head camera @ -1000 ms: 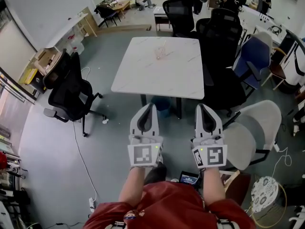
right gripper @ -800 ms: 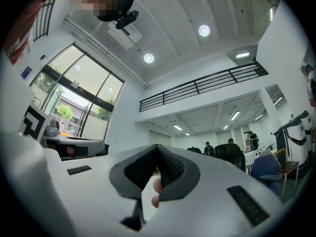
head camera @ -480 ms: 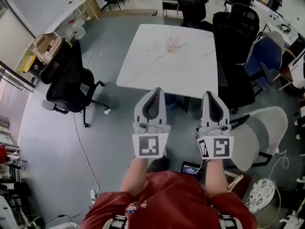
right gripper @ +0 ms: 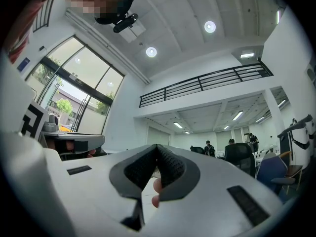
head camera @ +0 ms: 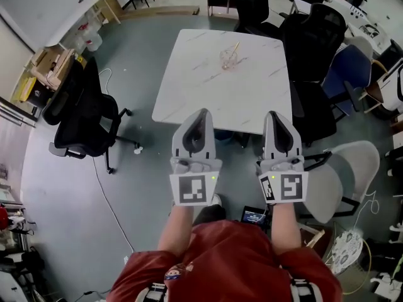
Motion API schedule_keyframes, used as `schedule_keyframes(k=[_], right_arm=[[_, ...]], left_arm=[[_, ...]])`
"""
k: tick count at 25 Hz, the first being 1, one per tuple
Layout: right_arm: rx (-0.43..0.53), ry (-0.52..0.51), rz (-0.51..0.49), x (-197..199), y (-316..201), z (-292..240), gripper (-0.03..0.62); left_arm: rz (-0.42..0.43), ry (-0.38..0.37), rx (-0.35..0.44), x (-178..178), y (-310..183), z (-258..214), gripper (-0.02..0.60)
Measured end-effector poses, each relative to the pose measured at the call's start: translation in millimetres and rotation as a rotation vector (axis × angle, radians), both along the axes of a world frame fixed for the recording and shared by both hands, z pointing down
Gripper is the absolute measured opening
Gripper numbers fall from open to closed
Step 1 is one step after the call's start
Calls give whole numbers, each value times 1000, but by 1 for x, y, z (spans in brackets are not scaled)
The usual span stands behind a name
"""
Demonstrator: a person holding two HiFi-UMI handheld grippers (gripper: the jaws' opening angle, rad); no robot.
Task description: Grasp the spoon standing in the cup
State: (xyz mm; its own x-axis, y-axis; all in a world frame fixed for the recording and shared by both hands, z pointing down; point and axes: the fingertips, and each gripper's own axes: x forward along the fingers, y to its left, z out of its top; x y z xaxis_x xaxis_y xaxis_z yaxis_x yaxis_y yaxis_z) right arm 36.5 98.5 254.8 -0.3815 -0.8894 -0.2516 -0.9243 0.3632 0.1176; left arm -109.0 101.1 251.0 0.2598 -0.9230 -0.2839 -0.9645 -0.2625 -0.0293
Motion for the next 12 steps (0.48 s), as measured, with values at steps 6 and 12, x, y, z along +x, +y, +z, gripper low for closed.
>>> schedule_keyframes(k=[6, 12], right_arm=[[9, 19, 27, -13, -18, -5, 12], [20, 25, 37, -19, -27, -10, 12]], left_arm=[[20, 7, 12, -15, -21, -3, 9], [11, 3, 39, -25, -29, -10, 9]])
